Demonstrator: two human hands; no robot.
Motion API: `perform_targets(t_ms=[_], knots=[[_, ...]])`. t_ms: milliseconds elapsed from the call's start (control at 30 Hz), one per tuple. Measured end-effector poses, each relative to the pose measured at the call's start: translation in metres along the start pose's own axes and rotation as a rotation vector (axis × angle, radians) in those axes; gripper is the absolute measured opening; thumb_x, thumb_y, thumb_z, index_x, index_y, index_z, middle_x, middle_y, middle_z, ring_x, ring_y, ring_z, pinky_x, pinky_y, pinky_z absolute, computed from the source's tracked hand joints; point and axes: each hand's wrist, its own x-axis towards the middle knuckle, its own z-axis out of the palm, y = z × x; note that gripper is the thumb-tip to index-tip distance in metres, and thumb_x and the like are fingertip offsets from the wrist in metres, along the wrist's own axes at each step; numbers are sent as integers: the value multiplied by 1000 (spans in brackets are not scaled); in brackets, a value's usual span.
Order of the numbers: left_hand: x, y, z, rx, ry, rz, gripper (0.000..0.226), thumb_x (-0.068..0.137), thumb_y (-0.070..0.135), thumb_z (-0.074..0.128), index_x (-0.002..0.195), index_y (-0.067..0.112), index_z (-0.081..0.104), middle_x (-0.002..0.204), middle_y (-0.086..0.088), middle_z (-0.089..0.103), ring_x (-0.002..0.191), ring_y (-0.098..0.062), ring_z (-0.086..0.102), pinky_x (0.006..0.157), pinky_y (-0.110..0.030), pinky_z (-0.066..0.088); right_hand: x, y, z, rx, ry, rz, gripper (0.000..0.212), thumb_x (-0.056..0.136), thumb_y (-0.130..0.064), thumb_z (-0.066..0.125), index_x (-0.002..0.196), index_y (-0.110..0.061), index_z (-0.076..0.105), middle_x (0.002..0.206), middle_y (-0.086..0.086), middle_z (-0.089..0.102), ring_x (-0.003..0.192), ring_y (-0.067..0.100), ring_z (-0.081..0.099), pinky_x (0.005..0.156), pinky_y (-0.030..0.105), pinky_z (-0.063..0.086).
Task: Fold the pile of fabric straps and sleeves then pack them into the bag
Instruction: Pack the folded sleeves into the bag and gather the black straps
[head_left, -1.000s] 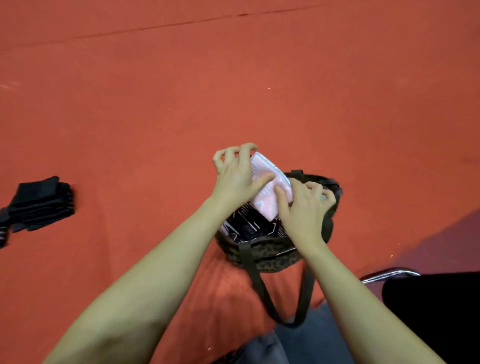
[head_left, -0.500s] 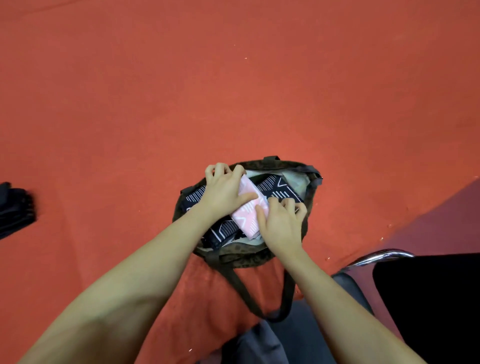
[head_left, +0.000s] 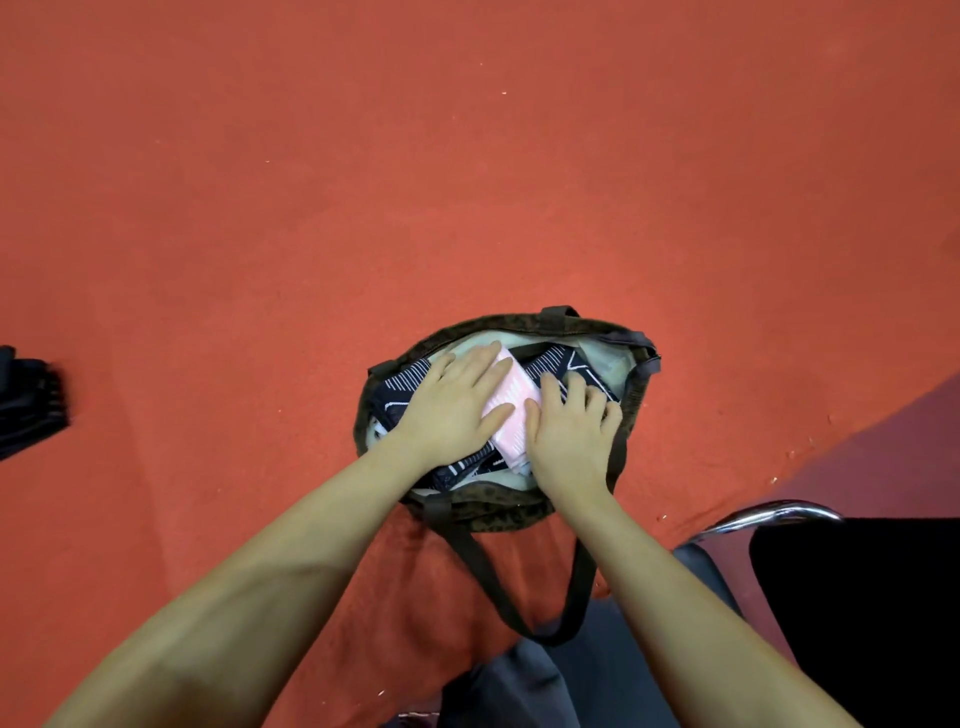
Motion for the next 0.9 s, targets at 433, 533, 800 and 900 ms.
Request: perform_targets(t_ms=[433,533,800,900], knots=[[-16,-7,-5,6,-46,-145,58,102,44,25,153,24,8,161,0,-4,147,-19,-3,116,-36,-9,9,-9,-17,72,-169,-39,57,92,-42,24,131,-17,57,132,6,59,119,29,55,100,47,16],[-36,-22,-20,-25,43,-195,57,101,41,33,152,22,16,161,-2,6,147,-20,7,116,-38,-1,14,-32,-33,84,-104,-112,53,92,-39,28,127,-15,59,125,4,62,112,27,58,95,45,20],[-141,-102,-49,-79,174,-362,53,98,28,44,148,18,31,157,-5,23,143,-20,24,115,-37,10,-7,-157,-58,121,-156,-385,49,90,-38,31,117,-14,65,105,-1,69,95,26,62,82,40,25],[-202,-141,-53,-92,200,-446,52,97,25,46,147,15,35,155,-7,28,142,-22,28,115,-37,12,-37,-214,-61,123,-190,-470,46,93,-37,35,121,-14,63,106,0,69,96,27,61,84,40,25]])
